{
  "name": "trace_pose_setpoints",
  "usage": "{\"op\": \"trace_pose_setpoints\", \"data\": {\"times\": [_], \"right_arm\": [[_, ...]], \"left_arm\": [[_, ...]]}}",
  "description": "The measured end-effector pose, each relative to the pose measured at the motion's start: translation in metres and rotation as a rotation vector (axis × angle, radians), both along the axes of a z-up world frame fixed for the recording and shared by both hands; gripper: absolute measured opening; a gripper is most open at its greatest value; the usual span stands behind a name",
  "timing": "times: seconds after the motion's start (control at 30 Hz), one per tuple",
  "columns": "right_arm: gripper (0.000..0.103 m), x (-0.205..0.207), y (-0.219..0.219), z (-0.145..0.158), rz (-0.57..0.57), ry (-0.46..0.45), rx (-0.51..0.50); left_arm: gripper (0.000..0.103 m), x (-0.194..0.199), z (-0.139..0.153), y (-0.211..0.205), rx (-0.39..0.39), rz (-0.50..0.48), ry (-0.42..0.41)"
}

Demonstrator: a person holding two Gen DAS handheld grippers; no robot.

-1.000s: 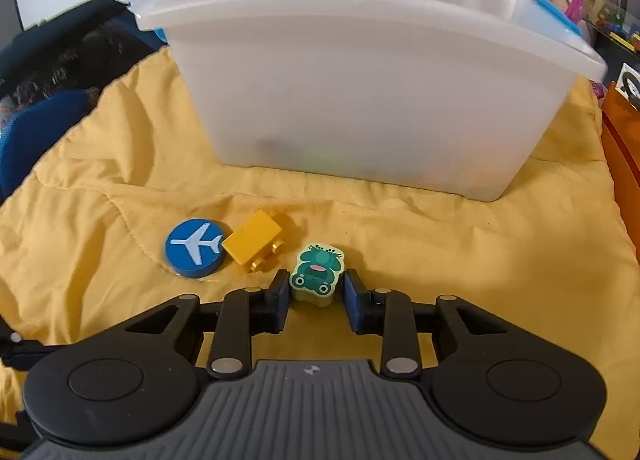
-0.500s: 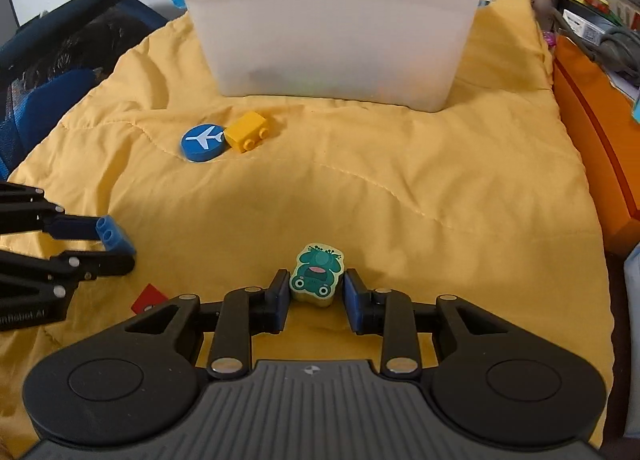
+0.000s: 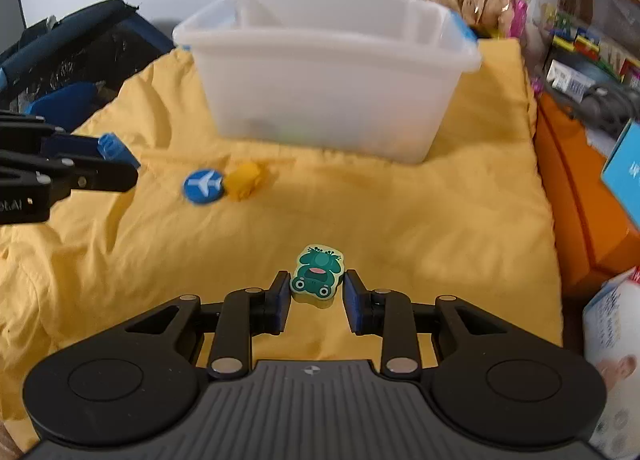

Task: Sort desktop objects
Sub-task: 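Carry the blue brick and frog tile over the white bin and release them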

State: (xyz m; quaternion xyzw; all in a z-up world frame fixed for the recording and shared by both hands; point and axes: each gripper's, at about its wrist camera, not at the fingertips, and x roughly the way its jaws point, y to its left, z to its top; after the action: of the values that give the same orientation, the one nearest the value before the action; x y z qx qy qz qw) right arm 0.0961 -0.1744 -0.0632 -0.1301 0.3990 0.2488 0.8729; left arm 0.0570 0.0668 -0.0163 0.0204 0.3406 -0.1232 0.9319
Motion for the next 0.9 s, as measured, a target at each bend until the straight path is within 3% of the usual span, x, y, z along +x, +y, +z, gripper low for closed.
{"op": "trace_pose_setpoints", "data": {"times": [0.43, 0.63, 0.9], "right_arm": [[0.032, 0.063, 0.014, 0.077, -0.005, -0.202, 0.107], [0.032, 0.099, 0.035, 0.091, -0.012, -0.217, 0.138], [0.032, 0.137, 0.057, 0.076, -0.048, -0.215, 0.087]], "left_arm": [[0.034, 0.061, 0.068, -0.008, -0.005, 0.018, -0.19], [0.034, 0.1, 0.069, -0.006, 0.014, 0.06, -0.184], [0.034, 0.14, 0.049, -0.001, 0.044, 0.11, -0.145]]}}
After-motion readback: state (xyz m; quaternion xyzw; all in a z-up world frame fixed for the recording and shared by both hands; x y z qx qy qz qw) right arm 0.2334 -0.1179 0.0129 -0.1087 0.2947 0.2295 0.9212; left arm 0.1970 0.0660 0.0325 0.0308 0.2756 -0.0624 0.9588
